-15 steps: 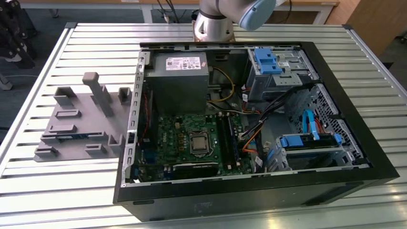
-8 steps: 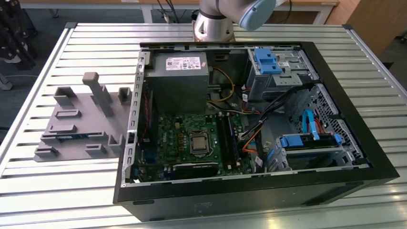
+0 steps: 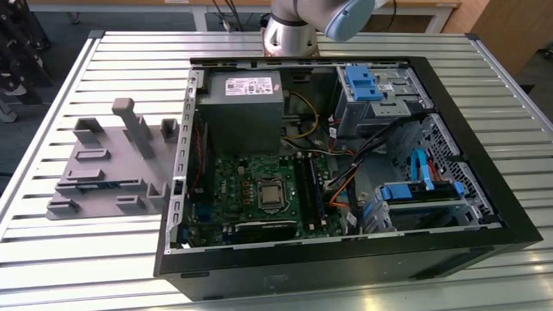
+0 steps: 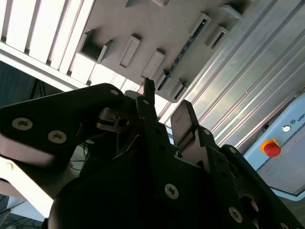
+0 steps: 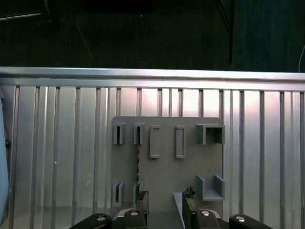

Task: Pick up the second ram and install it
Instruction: 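Pick up the second ram and move it above second insertion slot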

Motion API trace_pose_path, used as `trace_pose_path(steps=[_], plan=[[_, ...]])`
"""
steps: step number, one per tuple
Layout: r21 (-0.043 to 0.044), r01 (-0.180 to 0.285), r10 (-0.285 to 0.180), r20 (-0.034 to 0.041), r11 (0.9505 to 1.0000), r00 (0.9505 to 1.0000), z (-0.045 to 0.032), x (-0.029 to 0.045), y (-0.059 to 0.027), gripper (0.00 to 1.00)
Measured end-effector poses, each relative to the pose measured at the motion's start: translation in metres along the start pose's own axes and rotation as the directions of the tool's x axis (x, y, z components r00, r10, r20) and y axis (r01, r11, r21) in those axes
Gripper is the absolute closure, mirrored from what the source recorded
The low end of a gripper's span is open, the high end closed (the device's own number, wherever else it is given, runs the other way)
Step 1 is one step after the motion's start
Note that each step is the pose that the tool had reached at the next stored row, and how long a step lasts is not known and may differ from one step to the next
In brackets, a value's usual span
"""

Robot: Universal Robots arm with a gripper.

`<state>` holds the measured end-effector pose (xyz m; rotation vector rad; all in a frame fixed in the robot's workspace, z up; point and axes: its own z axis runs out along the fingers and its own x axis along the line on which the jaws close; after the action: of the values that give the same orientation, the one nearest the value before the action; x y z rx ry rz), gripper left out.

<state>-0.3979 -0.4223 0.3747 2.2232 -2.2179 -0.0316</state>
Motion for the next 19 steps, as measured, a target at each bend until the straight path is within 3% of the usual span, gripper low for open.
trace_pose_path(steps=[8, 19], plan=[[0.0001, -0.016, 0.016, 0.0002, 0.9999, 0.9999, 0.0081, 0.0029, -0.0001, 0.59], [0.0003, -0.016, 0.016, -0.0002, 0.9999, 0.9999, 0.0097, 0.0036, -0.0001, 0.59]])
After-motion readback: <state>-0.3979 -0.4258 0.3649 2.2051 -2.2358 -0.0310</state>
